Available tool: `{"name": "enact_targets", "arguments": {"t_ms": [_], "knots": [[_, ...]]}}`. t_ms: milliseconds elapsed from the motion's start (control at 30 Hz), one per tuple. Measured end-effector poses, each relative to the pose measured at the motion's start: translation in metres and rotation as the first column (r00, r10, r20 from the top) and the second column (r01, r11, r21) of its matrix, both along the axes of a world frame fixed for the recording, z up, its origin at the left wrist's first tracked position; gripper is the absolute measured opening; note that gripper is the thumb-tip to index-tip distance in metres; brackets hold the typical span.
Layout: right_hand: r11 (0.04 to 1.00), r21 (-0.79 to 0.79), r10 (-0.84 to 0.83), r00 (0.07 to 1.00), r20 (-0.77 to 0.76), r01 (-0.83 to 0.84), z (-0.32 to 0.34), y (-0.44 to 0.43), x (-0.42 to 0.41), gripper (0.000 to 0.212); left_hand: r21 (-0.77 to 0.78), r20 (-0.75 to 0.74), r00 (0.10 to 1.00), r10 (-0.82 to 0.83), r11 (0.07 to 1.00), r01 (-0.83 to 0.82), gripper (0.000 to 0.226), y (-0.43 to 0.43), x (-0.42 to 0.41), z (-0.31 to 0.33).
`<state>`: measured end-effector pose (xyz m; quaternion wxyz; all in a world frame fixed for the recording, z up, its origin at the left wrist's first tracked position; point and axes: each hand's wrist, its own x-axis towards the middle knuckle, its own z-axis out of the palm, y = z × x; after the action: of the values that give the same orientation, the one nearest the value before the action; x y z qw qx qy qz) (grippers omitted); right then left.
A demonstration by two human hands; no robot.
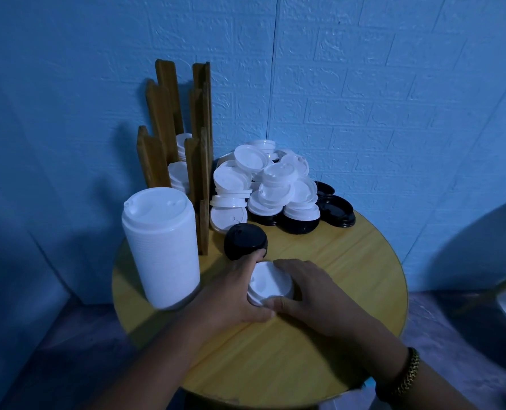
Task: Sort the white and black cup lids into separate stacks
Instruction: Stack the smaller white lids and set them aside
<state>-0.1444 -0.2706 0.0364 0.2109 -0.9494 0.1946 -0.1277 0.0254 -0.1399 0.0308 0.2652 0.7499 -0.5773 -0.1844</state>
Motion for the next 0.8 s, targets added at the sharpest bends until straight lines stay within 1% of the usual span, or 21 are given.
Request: {"name": "enact_targets", "arguments": {"t_ms": [133, 200, 267, 367, 533, 567, 633, 700, 800], "knots": [[0.993, 0.086, 0.086, 0.996, -0.031, -0.083, 0.004, -0.012, -0.007, 0.073, 0.014, -0.033, 0.999, 0.008, 1.0, -0.007, 0.11, 0.002, 0.001, 0.005], [0.989, 0.109, 0.108, 0.992, -0.058, -0.101, 0.007, -0.018, -0.011, 0.07, 0.025, -0.052, 0.999, 0.005, 1.0, -0.004, 0.106, 0.001, 0.001, 0.008], [0.984, 0.152, 0.106, 0.993, -0.049, -0.097, 0.006, -0.024, -0.013, 0.069, 0.036, -0.066, 0.998, -0.005, 0.999, 0.008, 0.099, 0.001, 0.001, 0.009], [0.973, 0.214, 0.094, 0.995, -0.017, -0.089, 0.002, -0.029, -0.015, 0.07, 0.044, -0.058, 0.998, -0.015, 0.999, 0.018, 0.097, 0.001, -0.001, 0.009], [0.981, 0.19, 0.015, 0.996, 0.085, -0.031, -0.006, -0.018, -0.011, 0.073, 0.032, -0.043, 0.999, -0.005, 0.999, 0.006, 0.105, 0.0, -0.002, 0.008], [0.979, 0.206, -0.013, 0.994, 0.111, -0.01, -0.007, -0.017, -0.011, 0.073, 0.026, -0.04, 0.999, 0.002, 1.0, -0.001, 0.106, -0.001, -0.002, 0.007], [0.955, 0.295, -0.083, 0.985, 0.154, 0.035, -0.006, -0.016, -0.012, 0.07, 0.022, -0.034, 0.999, 0.026, 0.999, -0.025, 0.109, -0.002, -0.002, 0.005], [0.936, 0.349, -0.111, 0.981, 0.161, 0.048, -0.005, -0.016, -0.013, 0.07, 0.031, -0.038, 0.998, 0.046, 0.999, -0.045, 0.111, -0.004, -0.002, 0.004], [0.93, 0.366, -0.075, 0.988, 0.133, 0.021, -0.004, -0.017, -0.014, 0.066, 0.035, -0.054, 0.996, 0.069, 0.997, -0.067, 0.113, -0.005, -0.002, 0.003]]}}
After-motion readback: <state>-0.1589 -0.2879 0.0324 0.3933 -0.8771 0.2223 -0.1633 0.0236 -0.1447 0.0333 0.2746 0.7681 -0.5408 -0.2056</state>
